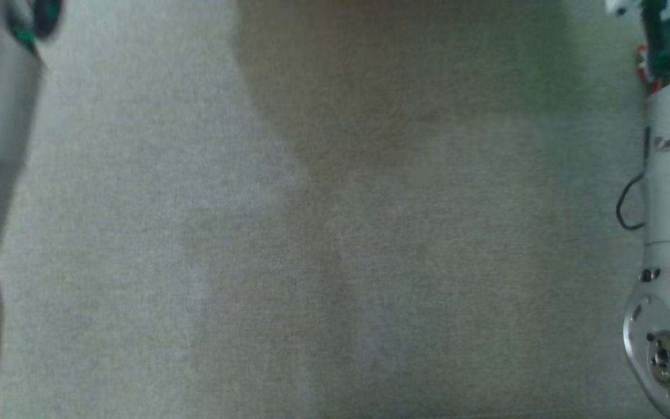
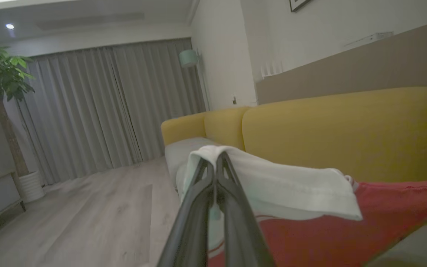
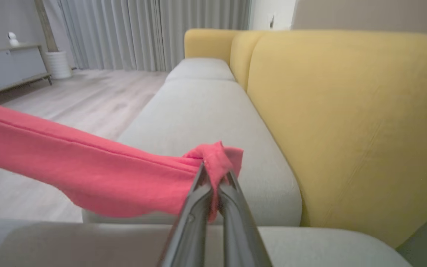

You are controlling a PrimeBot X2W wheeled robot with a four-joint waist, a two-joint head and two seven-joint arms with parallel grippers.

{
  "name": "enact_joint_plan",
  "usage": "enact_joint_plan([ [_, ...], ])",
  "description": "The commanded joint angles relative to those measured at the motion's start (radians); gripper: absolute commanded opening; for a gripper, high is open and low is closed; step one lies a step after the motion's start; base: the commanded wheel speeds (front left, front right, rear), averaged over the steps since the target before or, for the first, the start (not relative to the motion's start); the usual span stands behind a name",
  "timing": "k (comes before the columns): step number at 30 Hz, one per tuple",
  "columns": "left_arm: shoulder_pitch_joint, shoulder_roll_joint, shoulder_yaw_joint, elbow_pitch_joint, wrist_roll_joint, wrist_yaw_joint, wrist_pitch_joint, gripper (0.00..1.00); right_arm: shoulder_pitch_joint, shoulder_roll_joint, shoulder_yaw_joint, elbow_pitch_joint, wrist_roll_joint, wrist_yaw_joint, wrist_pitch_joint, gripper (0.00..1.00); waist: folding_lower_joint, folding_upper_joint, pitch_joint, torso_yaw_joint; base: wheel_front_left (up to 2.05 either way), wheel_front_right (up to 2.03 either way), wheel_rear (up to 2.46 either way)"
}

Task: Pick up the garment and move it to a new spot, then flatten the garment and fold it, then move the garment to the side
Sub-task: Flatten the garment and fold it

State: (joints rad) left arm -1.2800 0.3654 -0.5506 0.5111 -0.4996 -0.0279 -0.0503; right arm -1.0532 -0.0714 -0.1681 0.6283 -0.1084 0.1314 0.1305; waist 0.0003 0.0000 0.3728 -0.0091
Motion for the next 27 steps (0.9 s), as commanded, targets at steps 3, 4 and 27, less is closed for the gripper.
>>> enact_joint_plan([
  [3,0.055,0.029,0.024,-0.018,-0.024,-0.007,-0.049,0.0,-0.015,0.02,0.009,0.063,-0.014,-0.001,-0.085,0.0,-0.0003,0.0,0.08,0.028,0.0,0.0,0.0],
  [4,0.12,0.026,0.025,-0.027,-0.04,-0.004,-0.076,0.0,0.009,0.021,0.028,0.11,0.017,-0.001,-0.132,0.0,-0.0003,0.0,0.089,0.033,0.0,0.0,0.0],
  [27,1.068,0.123,0.097,-0.615,-0.164,0.244,-0.194,0.0,0.693,0.021,0.123,-0.248,0.281,-0.001,-0.245,0.0,-0.0003,0.0,-0.181,0.046,0.0,0.0,0.0],
])
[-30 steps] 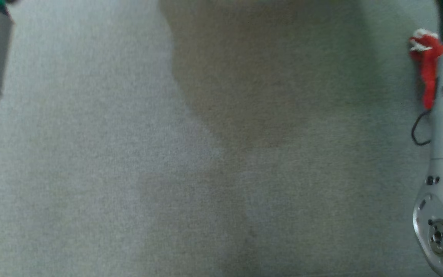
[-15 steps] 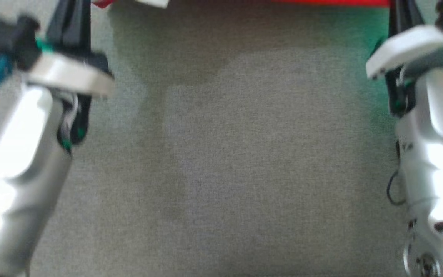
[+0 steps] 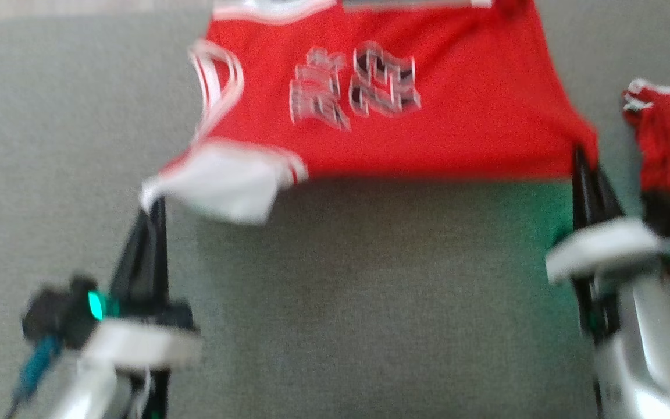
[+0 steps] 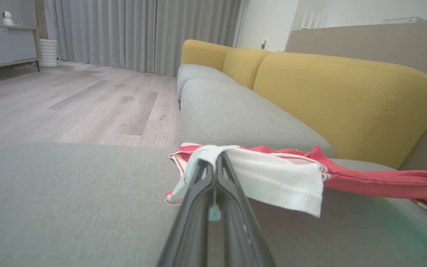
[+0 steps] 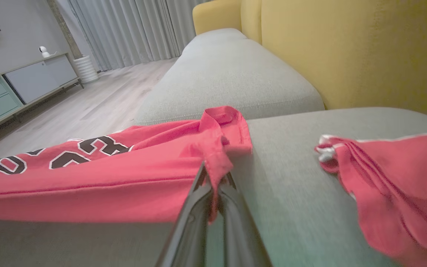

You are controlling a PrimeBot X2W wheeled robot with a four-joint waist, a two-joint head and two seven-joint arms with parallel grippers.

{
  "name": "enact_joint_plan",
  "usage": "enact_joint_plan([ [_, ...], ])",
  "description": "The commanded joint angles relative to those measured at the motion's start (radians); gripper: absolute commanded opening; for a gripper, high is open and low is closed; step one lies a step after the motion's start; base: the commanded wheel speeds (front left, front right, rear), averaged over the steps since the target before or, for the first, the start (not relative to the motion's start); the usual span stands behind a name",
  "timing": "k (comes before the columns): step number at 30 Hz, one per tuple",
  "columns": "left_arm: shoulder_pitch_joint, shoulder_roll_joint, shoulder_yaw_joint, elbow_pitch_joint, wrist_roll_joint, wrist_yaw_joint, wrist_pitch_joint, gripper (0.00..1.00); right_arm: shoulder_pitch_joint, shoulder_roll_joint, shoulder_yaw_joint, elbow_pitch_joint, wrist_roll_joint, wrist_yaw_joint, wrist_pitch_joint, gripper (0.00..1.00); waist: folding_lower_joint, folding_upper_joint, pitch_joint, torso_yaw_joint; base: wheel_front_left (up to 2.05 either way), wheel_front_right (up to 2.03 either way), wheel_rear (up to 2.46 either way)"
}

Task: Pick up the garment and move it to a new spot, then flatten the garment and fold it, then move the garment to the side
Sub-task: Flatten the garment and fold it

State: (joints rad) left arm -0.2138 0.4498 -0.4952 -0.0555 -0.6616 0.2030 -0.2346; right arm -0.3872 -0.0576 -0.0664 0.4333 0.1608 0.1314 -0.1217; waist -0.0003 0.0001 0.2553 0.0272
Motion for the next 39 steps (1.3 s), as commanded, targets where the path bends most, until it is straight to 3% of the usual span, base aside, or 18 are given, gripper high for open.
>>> enact_joint_plan([
  [1,0.046,0.045,0.037,-0.078,-0.003,0.029,-0.005,0.0,0.08,0.007,0.017,-0.095,0.025,-0.001,0.023,0.0,0.0003,-0.0001,-0.083,0.013,0.0,0.0,0.0],
  [8,0.305,0.088,0.012,-0.274,-0.023,0.134,0.047,0.0,0.438,0.007,-0.023,-0.398,0.083,-0.001,0.169,0.0,0.0003,-0.0001,-0.187,0.029,0.0,0.0,0.0],
  [13,0.373,0.098,-0.005,-0.315,-0.04,0.156,0.077,0.0,0.539,0.007,-0.033,-0.495,0.104,-0.001,0.25,0.0,0.0003,-0.0001,-0.201,0.023,0.0,0.0,0.0],
  [25,0.248,0.046,-0.049,-0.168,-0.055,0.079,0.097,0.0,0.461,0.007,-0.025,-0.413,0.123,-0.001,0.321,0.0,0.0003,-0.0001,-0.161,0.02,0.0,0.0,0.0],
  [37,-0.124,-0.087,-0.07,0.159,-0.018,-0.033,0.061,0.0,0.175,0.007,-0.054,-0.191,0.127,-0.001,0.283,0.0,0.0003,-0.0001,-0.03,0.0,0.0,0.0,0.0],
  [38,-0.144,-0.096,-0.071,0.187,-0.018,-0.039,0.058,0.0,0.157,0.007,-0.053,-0.17,0.118,-0.001,0.281,0.19,0.0003,-0.0001,-0.021,-0.002,0.0,0.0,0.0],
  [39,-0.162,-0.105,-0.071,0.215,-0.019,-0.043,0.056,0.0,0.141,0.007,-0.051,-0.151,0.109,-0.001,0.278,0.5,0.0003,-0.0001,-0.013,-0.003,0.0,0.0,0.0],
])
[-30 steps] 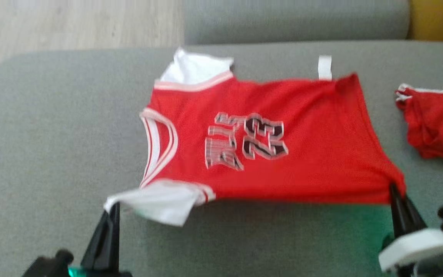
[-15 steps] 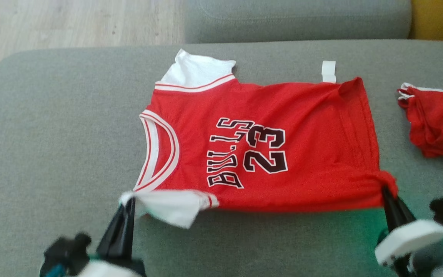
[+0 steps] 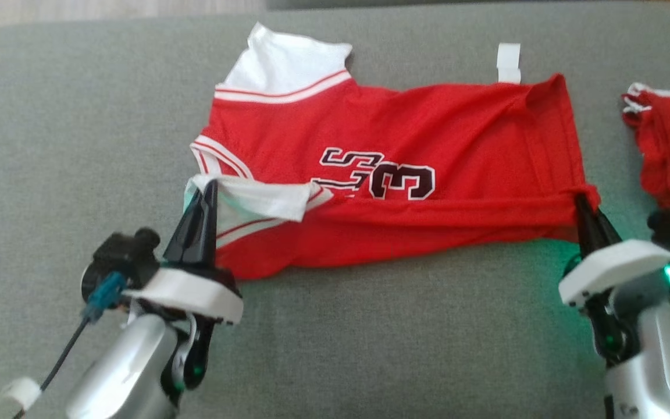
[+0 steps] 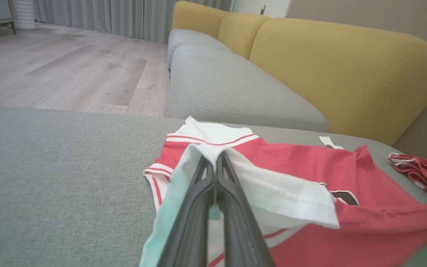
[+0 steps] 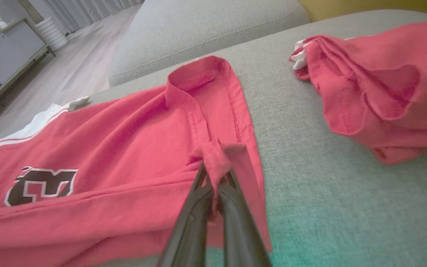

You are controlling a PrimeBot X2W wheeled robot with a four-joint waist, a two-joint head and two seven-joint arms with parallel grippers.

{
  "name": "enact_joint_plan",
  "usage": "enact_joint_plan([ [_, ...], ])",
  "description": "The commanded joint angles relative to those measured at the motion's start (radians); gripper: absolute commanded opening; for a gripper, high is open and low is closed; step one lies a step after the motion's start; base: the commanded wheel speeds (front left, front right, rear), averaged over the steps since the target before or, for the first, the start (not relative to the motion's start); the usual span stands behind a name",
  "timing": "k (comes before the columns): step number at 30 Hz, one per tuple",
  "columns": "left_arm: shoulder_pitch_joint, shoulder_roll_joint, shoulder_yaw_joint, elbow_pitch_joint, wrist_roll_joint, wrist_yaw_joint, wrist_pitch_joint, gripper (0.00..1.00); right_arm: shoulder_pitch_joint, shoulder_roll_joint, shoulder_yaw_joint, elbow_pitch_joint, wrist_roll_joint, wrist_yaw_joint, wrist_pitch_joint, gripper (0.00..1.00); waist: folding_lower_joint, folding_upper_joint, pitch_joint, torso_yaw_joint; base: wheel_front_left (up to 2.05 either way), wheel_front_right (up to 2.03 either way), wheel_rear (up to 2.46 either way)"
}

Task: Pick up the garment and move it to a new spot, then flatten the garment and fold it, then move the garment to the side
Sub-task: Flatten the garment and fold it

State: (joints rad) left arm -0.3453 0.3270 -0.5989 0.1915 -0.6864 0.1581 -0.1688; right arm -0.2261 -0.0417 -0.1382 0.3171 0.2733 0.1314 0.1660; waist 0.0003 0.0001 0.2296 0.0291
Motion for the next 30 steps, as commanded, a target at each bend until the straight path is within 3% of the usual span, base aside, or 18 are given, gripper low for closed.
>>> enact_joint_plan([
  [1,-0.046,0.011,0.031,-0.007,0.008,-0.004,-0.015,0.0,-0.035,-0.009,0.023,-0.021,-0.014,-0.001,-0.02,1.0,-0.0003,-0.0001,0.018,-0.006,0.0,0.0,0.0],
  [2,-0.059,0.004,0.031,0.015,0.01,-0.009,-0.021,0.44,-0.047,-0.009,0.024,-0.008,-0.016,-0.001,-0.033,1.0,-0.0003,-0.0001,0.023,-0.006,0.0,0.0,0.0],
  [3,-0.069,-0.003,0.03,0.033,0.012,-0.013,-0.028,0.95,-0.056,-0.009,0.029,0.002,-0.011,-0.001,-0.047,1.0,-0.0003,-0.0001,0.025,-0.006,0.0,0.0,0.0],
  [4,-0.077,-0.009,0.031,0.047,0.014,-0.016,-0.037,1.0,-0.061,-0.009,0.031,0.008,-0.003,-0.001,-0.064,1.0,-0.0003,-0.0001,0.027,-0.006,0.0,0.0,0.0],
  [8,-0.081,-0.031,0.045,0.068,0.02,-0.028,-0.071,1.0,-0.057,-0.009,0.015,-0.005,0.0,-0.001,-0.156,1.0,-0.0003,-0.0001,0.017,-0.001,0.0,0.0,0.0],
  [12,-0.035,-0.032,0.056,0.054,0.017,-0.031,-0.082,1.0,-0.01,-0.009,0.014,-0.04,-0.005,-0.001,-0.182,1.0,-0.0003,-0.0001,-0.008,0.001,0.0,0.0,0.0],
  [21,0.14,0.008,0.079,0.027,-0.07,0.012,-0.001,1.0,0.112,-0.009,-0.001,-0.129,-0.081,-0.001,-0.108,1.0,-0.0003,-0.0001,-0.033,0.006,0.0,0.0,0.0],
  [30,0.138,-0.003,0.095,0.053,-0.137,0.018,0.07,1.0,0.109,-0.009,0.002,-0.159,-0.115,-0.001,-0.024,1.0,-0.0003,-0.0001,0.0,-0.002,0.0,0.0,0.0],
])
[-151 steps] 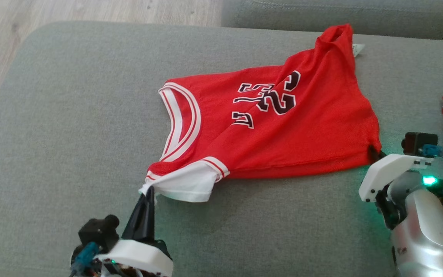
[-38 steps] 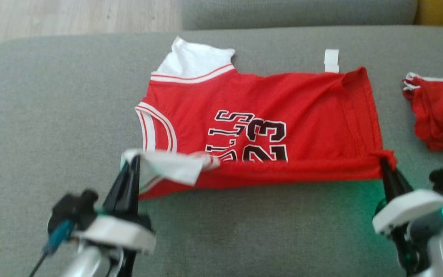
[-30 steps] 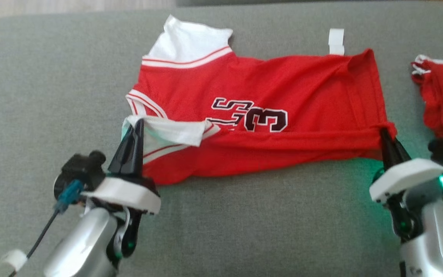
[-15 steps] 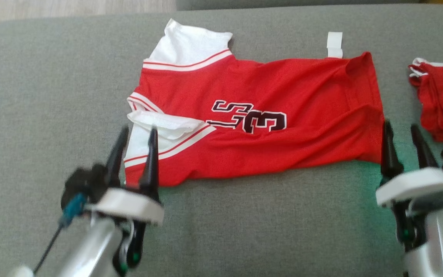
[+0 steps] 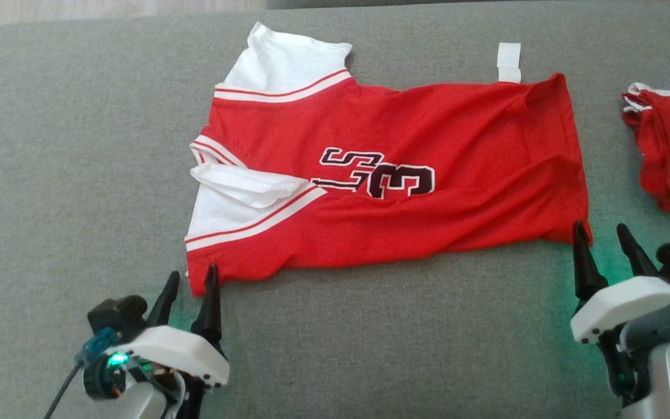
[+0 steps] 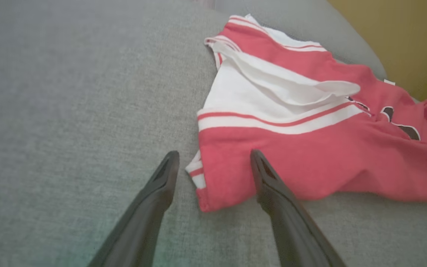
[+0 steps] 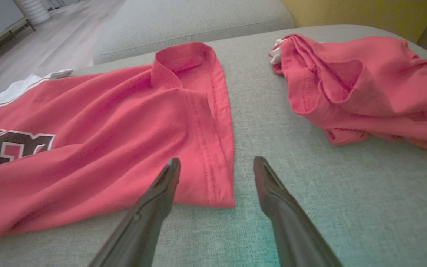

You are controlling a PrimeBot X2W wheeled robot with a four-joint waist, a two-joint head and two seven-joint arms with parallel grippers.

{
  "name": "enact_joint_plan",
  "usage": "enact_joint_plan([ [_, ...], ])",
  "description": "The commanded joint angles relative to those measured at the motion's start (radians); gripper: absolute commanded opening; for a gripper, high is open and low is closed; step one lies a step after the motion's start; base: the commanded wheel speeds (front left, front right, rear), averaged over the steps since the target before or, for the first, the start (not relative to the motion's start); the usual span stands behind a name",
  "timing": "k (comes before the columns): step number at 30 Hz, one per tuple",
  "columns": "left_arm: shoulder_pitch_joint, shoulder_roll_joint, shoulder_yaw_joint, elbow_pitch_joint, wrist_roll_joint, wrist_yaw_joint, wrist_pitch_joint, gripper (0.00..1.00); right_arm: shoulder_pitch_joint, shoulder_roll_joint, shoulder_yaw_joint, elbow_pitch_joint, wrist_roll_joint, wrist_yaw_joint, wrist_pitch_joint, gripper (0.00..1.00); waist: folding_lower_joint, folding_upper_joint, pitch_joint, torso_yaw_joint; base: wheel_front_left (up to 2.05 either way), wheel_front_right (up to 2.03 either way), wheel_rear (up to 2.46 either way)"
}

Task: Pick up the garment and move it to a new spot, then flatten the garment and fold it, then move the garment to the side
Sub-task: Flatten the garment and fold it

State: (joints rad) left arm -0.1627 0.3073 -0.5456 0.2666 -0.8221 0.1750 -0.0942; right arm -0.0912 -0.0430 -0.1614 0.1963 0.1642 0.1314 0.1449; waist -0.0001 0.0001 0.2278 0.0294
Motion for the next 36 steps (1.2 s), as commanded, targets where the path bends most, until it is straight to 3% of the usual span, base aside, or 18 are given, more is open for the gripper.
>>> enact_joint_plan([
  [1,-0.047,0.011,0.043,-0.013,-0.015,-0.002,0.008,1.0,-0.029,-0.007,0.028,-0.04,-0.006,-0.001,0.006,1.0,0.0001,-0.0001,0.006,-0.005,0.0,0.0,0.0],
  [6,-0.057,0.001,0.02,0.014,-0.046,-0.027,0.074,1.0,-0.053,-0.007,0.031,-0.035,-0.016,-0.001,0.044,1.0,0.0001,-0.0001,0.02,-0.016,0.0,0.0,0.0],
  [7,-0.058,-0.001,0.019,0.015,-0.05,-0.029,0.078,0.67,-0.058,-0.007,0.029,-0.031,-0.017,-0.001,0.05,1.0,0.0001,-0.0001,0.022,-0.016,0.0,0.0,0.0],
  [9,-0.061,-0.002,0.017,0.018,-0.052,-0.031,0.082,0.14,-0.069,-0.007,0.026,-0.017,-0.018,-0.001,0.06,1.0,0.0001,-0.0001,0.026,-0.016,0.0,0.0,0.0],
  [10,-0.063,-0.002,0.016,0.019,-0.051,-0.031,0.081,0.0,-0.074,-0.007,0.025,-0.006,-0.016,-0.001,0.067,1.0,0.0001,-0.0001,0.027,-0.015,0.0,0.0,0.0],
  [15,-0.073,0.01,0.024,0.003,-0.033,-0.025,0.051,0.0,-0.105,-0.007,0.026,0.059,-0.005,-0.001,0.09,1.0,0.0001,-0.0001,0.031,-0.005,0.0,0.0,0.0],
  [16,-0.075,0.014,0.027,-0.004,-0.029,-0.022,0.044,0.0,-0.112,-0.007,0.03,0.074,0.0,-0.001,0.095,0.91,0.0001,-0.0001,0.031,-0.003,0.0,0.0,0.0],
  [18,-0.076,0.024,0.034,-0.025,-0.022,-0.018,0.033,0.0,-0.123,-0.007,0.041,0.1,0.008,-0.001,0.103,0.46,0.0001,-0.0001,0.031,0.002,0.0,0.0,0.0],
  [19,-0.076,0.03,0.037,-0.037,-0.019,-0.016,0.028,0.0,-0.128,-0.007,0.044,0.111,0.018,-0.001,0.105,0.36,0.0001,-0.0001,0.031,0.004,0.0,0.0,0.0],
  [21,-0.075,0.044,0.044,-0.064,-0.01,-0.009,0.017,0.0,-0.137,-0.007,0.046,0.125,0.022,-0.001,0.098,0.0,0.0001,-0.0001,0.028,0.008,0.0,0.0,0.0],
  [28,-0.032,0.122,0.065,-0.235,0.031,0.034,0.004,0.0,-0.125,-0.007,0.011,0.085,0.06,-0.001,0.07,0.0,0.0001,-0.0001,-0.01,0.013,0.0,0.0,0.0],
  [36,0.148,0.214,0.046,-0.492,0.048,0.131,0.084,0.0,0.094,-0.007,-0.022,-0.108,0.095,-0.001,0.174,0.0,0.0001,-0.0001,-0.046,0.014,0.0,0.0,0.0],
])
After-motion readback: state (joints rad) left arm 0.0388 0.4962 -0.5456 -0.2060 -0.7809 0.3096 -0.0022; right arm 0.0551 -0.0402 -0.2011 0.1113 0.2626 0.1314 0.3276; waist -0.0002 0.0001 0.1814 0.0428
